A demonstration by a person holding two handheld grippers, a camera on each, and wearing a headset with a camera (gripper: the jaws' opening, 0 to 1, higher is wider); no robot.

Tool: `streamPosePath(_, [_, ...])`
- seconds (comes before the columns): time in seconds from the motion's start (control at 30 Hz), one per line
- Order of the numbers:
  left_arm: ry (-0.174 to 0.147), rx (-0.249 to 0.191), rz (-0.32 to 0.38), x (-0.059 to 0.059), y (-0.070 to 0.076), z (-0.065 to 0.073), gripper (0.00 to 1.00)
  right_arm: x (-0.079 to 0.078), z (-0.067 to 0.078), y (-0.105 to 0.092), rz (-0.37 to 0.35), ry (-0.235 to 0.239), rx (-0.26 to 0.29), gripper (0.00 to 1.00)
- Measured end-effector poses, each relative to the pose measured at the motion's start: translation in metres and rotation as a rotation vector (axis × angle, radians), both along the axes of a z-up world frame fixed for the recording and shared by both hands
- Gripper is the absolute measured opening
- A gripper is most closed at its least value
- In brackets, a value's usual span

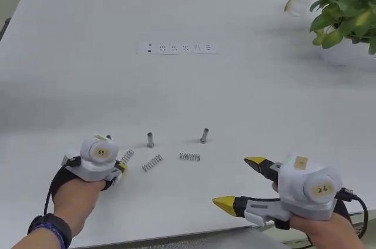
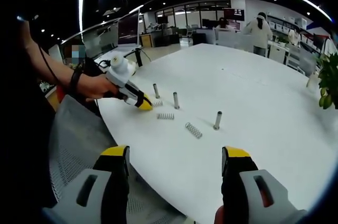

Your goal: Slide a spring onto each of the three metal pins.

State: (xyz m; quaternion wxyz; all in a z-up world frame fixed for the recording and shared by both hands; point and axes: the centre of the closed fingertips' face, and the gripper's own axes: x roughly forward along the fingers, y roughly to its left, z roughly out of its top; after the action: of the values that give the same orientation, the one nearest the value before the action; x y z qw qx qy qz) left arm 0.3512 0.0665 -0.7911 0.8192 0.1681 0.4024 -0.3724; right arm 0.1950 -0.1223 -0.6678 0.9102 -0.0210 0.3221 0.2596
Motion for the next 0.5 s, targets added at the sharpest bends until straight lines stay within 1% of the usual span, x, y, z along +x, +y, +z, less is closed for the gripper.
streamPosePath(0.1, [0.003, -0.011, -0.001, -0.005, 0.004, 0.004, 0.02, -0.002, -0.003, 0.002, 0.008, 0.005, -0.005, 0.70])
streamPosePath(0.13, [-0.006, -0.017, 0.003, -0.006, 0.007, 0.007, 0.02, -0.002, -0.003, 0.003, 0.008, 0.008, -0.002, 0.70])
streamPosePath(0.17, [-0.007, -0.023, 0.011, -0.007, 0.009, 0.009, 0.02, -0.002, -0.003, 0.003, 0.008, 0.008, -0.002, 0.70])
streamPosePath(0.23, [0.003, -0.036, 0.019, -0.012, 0.013, 0.012, 0.02, -0.002, -0.003, 0.004, 0.006, 0.007, 0.002, 0.70])
streamPosePath(0.33, [-0.005, -0.036, 0.003, -0.019, 0.018, 0.015, 0.02, -0.001, -0.004, 0.006, 0.005, 0.007, 0.007, 0.70])
streamPosePath(0.5, [-0.019, -0.049, -0.001, -0.023, 0.027, 0.026, 0.02, -0.001, -0.005, 0.011, 0.019, 0.014, 0.009, 0.70])
